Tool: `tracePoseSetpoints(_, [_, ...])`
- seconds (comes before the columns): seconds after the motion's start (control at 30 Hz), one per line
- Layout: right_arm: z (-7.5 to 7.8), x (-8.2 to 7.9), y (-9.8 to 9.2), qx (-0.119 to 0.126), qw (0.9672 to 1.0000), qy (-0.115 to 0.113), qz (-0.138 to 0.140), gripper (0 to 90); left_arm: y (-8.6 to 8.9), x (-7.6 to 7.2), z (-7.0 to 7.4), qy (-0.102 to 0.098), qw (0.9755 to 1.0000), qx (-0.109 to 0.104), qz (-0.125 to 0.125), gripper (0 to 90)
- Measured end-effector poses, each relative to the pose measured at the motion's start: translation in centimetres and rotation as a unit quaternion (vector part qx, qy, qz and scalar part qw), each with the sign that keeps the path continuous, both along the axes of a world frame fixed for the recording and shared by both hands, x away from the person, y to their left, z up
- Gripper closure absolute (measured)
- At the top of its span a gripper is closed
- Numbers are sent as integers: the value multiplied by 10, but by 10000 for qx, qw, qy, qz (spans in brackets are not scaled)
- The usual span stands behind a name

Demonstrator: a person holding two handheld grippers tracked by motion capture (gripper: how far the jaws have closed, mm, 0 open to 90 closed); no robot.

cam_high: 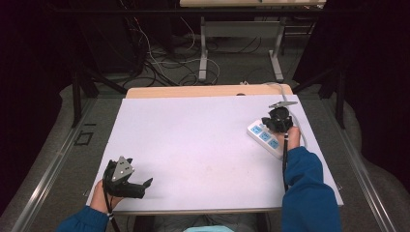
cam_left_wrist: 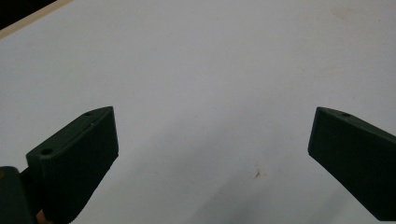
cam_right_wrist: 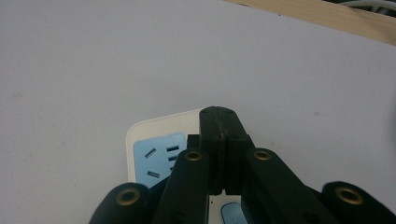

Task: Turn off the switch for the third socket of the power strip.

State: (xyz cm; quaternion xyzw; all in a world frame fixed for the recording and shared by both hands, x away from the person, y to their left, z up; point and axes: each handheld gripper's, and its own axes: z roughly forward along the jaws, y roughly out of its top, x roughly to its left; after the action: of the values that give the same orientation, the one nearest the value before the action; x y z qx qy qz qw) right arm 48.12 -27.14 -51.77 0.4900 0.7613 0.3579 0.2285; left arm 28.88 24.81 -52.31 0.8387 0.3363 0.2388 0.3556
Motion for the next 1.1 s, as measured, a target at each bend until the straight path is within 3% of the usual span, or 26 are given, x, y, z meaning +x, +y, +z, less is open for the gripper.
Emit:
tracePoseSetpoints(0.77, [-11,8,6,-240,9995,198,-8,900,0,0,0,-6,10000,-7,2,17])
tracePoseSetpoints(1.1, [-13,9,6,-124,9996,246,-44,900,0,0,0,0,10000,10,-21,17])
